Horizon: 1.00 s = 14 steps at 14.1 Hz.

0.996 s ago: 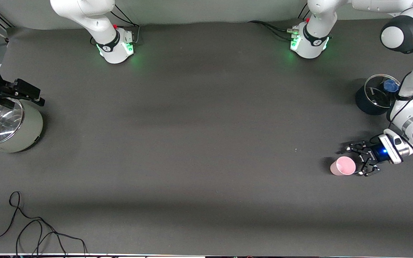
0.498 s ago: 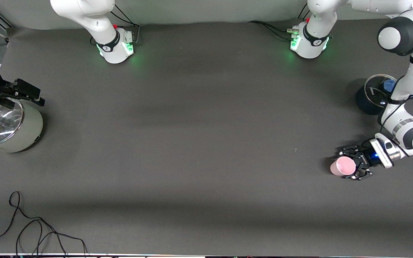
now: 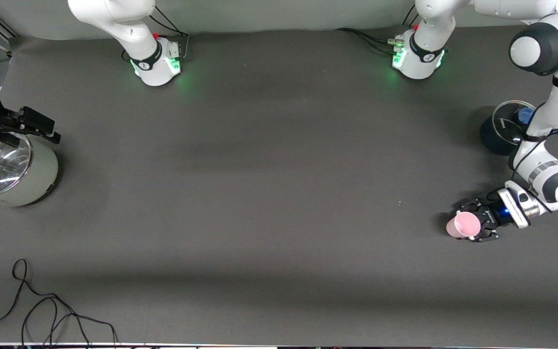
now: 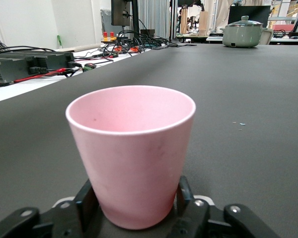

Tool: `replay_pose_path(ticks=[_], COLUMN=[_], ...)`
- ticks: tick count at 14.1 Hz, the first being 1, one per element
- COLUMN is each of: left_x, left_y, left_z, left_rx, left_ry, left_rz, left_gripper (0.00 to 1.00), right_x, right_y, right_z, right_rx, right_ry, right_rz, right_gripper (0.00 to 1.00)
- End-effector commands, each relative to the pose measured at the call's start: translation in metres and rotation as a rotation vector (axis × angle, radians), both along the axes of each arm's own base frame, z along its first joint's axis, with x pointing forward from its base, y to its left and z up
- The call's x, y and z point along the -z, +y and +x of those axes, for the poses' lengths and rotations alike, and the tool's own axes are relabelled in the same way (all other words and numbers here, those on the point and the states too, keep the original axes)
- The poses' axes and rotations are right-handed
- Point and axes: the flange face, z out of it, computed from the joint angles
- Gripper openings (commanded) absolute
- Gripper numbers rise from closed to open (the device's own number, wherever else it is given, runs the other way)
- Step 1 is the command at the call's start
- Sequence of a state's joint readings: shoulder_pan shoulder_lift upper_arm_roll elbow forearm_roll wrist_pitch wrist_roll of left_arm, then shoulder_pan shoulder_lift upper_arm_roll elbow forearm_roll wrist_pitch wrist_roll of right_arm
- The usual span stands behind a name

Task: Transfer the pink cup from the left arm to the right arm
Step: 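Lift the pink cup and carry it toward the table's middle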

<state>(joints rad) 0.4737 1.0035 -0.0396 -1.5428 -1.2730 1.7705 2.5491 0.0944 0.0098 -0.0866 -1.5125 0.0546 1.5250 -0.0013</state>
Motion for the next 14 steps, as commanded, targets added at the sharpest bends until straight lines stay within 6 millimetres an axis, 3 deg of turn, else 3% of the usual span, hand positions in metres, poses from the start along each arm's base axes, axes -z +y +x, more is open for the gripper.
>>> replay_pose_path(ticks=[1,5,8,11,14], left_x=[-0.013,-0.079,-0.134,-0.189,-0.237], left_y=[0.001,0.0,-0.019,-0.059,-0.115], left_z=[0.004,0.022,0.032,0.032,0.023], left_rx=[-0.028,-0.039,-0.035,-0.037,-0.078], left_ry=[0.023,0.098,0.129,0.166,0.211], left_rz=[0.0,0.009,0.014,0.03,0.016], left_gripper=[0.61,0.59,0.57,0.56,0.56], right_x=[-0.005,-0.004,-0.004,-0.004,0.001], right_y=[0.001,0.001,0.001,0.001,0.004], right_z=[0.001,0.001,0.001,0.0,-0.002], right_rx=[0.004,0.003,0.004,0.002,-0.008], right_ry=[0.003,0.004,0.005,0.006,0.032], right_rz=[0.012,0.01,0.01,0.004,0.001], right_gripper=[1.0,1.0,1.0,1.0,1.0])
